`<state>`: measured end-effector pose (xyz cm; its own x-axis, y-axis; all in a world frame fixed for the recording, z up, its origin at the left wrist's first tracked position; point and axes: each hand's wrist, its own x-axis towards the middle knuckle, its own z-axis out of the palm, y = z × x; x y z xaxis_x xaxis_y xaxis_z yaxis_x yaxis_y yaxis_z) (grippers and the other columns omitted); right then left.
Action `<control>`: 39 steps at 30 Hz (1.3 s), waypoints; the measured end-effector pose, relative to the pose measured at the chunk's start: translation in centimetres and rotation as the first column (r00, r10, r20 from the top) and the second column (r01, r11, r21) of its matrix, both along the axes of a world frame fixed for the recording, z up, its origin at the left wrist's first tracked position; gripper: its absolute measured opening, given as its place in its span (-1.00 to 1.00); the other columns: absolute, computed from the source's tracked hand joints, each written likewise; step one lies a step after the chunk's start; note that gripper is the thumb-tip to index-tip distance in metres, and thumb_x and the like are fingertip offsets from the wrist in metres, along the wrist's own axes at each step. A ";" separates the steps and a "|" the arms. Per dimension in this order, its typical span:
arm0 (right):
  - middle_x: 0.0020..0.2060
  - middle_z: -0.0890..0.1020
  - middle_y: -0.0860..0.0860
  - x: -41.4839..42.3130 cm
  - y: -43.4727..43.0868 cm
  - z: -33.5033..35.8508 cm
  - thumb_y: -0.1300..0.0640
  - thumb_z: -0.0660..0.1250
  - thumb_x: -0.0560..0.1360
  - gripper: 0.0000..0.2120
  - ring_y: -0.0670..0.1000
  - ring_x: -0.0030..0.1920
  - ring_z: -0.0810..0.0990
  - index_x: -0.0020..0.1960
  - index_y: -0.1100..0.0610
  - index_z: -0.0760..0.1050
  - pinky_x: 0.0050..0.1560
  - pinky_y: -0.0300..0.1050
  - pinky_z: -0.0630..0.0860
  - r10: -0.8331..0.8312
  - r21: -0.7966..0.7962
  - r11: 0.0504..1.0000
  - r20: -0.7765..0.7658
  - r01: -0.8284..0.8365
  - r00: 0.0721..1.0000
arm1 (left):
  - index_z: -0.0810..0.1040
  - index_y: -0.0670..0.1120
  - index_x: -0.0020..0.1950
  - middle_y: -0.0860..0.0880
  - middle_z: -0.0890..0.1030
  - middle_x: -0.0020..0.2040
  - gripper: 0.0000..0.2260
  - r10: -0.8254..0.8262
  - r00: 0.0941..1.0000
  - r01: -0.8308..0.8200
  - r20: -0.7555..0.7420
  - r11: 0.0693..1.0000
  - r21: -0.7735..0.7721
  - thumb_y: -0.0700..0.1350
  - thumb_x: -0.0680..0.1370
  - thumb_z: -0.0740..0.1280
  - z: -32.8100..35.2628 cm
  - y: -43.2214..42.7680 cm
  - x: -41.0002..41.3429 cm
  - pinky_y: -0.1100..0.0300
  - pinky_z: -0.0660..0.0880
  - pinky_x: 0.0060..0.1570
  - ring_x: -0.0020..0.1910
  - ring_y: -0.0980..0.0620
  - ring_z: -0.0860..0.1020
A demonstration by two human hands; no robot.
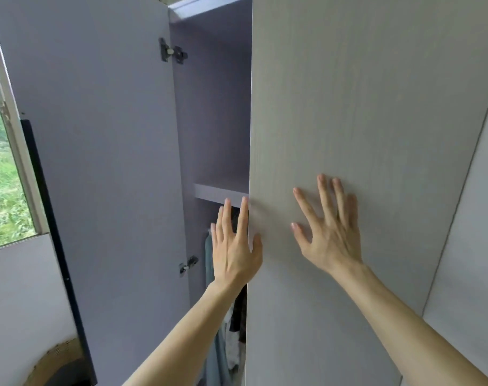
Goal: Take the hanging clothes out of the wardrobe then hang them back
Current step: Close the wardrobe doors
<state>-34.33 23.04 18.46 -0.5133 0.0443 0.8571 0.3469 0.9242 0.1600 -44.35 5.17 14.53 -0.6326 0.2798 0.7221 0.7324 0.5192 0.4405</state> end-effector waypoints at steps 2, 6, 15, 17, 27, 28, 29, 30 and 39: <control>0.61 0.00 0.12 -0.6 0.7 -0.1 -0.17 0.29 0.53 -0.29 0.22 0.60 -0.09 0.60 -0.10 0.10 0.51 0.36 0.00 -0.004 0.034 0.999 -0.026 0.005 1.000 | -0.06 0.06 0.64 -0.07 -0.10 0.64 -0.30 0.038 0.963 -0.074 -0.266 0.989 -0.129 0.11 0.60 0.24 0.3 0.9 -1.4 -0.17 -0.13 0.53 0.61 -0.08 -0.11; 0.59 0.12 0.11 -1.3 2.7 -0.8 -0.16 0.31 0.52 -0.34 0.20 0.59 0.04 0.57 -0.08 0.21 0.51 0.37 -0.02 0.018 0.088 0.996 -0.142 -0.005 0.990 | -0.04 0.03 0.64 -0.04 -0.15 0.64 -0.32 -0.055 0.912 -0.027 -0.407 0.981 -0.194 0.21 0.61 0.16 1.0 3.4 -3.2 -0.23 -0.17 0.53 0.61 -0.09 -0.16; 0.59 0.13 0.08 -2.5 6.5 -1.0 -0.19 0.21 0.56 -0.39 0.14 0.59 0.08 0.57 -0.09 0.20 0.52 0.33 -0.07 -0.049 0.133 0.988 -0.192 0.075 0.980 | -0.10 0.12 0.63 0.01 -0.22 0.63 -0.32 -0.191 0.947 0.164 -0.257 0.979 -0.123 0.22 0.60 0.15 1.2 7.1 -5.6 -0.35 0.12 0.46 0.59 -0.26 0.01; 0.59 0.13 0.07 -3.0 6.8 -1.0 -0.19 0.20 0.56 -0.39 0.12 0.59 0.07 0.57 -0.10 0.20 0.52 0.33 -0.08 -0.067 0.123 0.988 -0.198 0.093 0.978 | -0.10 0.20 0.62 0.09 -0.26 0.62 -0.30 -0.308 0.933 0.304 -0.184 0.951 -0.053 0.18 0.60 0.23 1.3 7.3 -5.9 -0.19 0.55 0.09 0.33 -0.23 0.47; 0.59 0.16 0.05 -4.5 8.2 -1.2 -0.16 0.25 0.55 -0.39 0.10 0.59 0.11 0.56 -0.09 0.22 0.50 0.36 0.01 -0.103 0.137 0.981 -0.229 0.137 0.968 | -0.17 0.21 0.61 0.13 -0.32 0.60 -0.22 -0.361 0.917 0.359 -0.168 0.932 -0.048 0.15 0.58 0.31 1.3 9.6 -7.6 -0.04 0.59 -0.07 0.31 -0.21 0.40; 0.59 0.16 0.05 -4.6 8.4 -1.3 -0.16 0.25 0.56 -0.39 0.10 0.59 0.10 0.57 -0.09 0.21 0.51 0.35 0.01 -0.110 0.140 0.980 -0.223 0.144 0.969 | -0.16 0.19 0.61 0.13 -0.32 0.60 -0.21 -0.370 0.914 0.366 -0.165 0.929 -0.055 0.13 0.57 0.32 1.2 9.8 -7.7 -0.01 0.56 -0.01 0.37 -0.21 0.36; 0.59 0.16 0.05 -4.7 8.7 -1.4 -0.16 0.24 0.57 -0.39 0.10 0.59 0.10 0.57 -0.08 0.20 0.51 0.34 0.00 -0.122 0.144 0.977 -0.217 0.155 0.969 | -0.15 0.17 0.62 0.13 -0.32 0.60 -0.20 -0.385 0.909 0.379 -0.163 0.923 -0.063 0.11 0.57 0.33 1.1 10.0 -7.9 0.02 0.53 0.03 0.41 -0.20 0.32; 0.59 0.15 0.05 -4.7 9.0 -1.6 -0.16 0.23 0.57 -0.39 0.10 0.59 0.09 0.58 -0.08 0.19 0.52 0.32 0.00 -0.138 0.147 0.974 -0.210 0.170 0.968 | -0.15 0.16 0.62 0.14 -0.31 0.60 -0.20 -0.403 0.902 0.396 -0.157 0.915 -0.074 0.09 0.57 0.34 0.9 10.2 -8.1 0.04 0.51 0.05 0.46 -0.19 0.28; 0.60 0.13 0.00 -4.8 9.8 -2.5 -0.17 0.21 0.59 -0.39 0.05 0.59 0.08 0.59 -0.10 0.15 0.55 0.22 -0.06 -0.207 0.142 0.961 -0.192 0.236 0.959 | -0.30 0.13 0.60 0.15 -0.39 0.57 -0.17 -0.321 0.942 0.298 -0.100 0.934 -0.195 0.22 0.59 0.25 -1.2 11.9 -8.5 0.11 0.04 0.43 0.58 -0.15 -0.28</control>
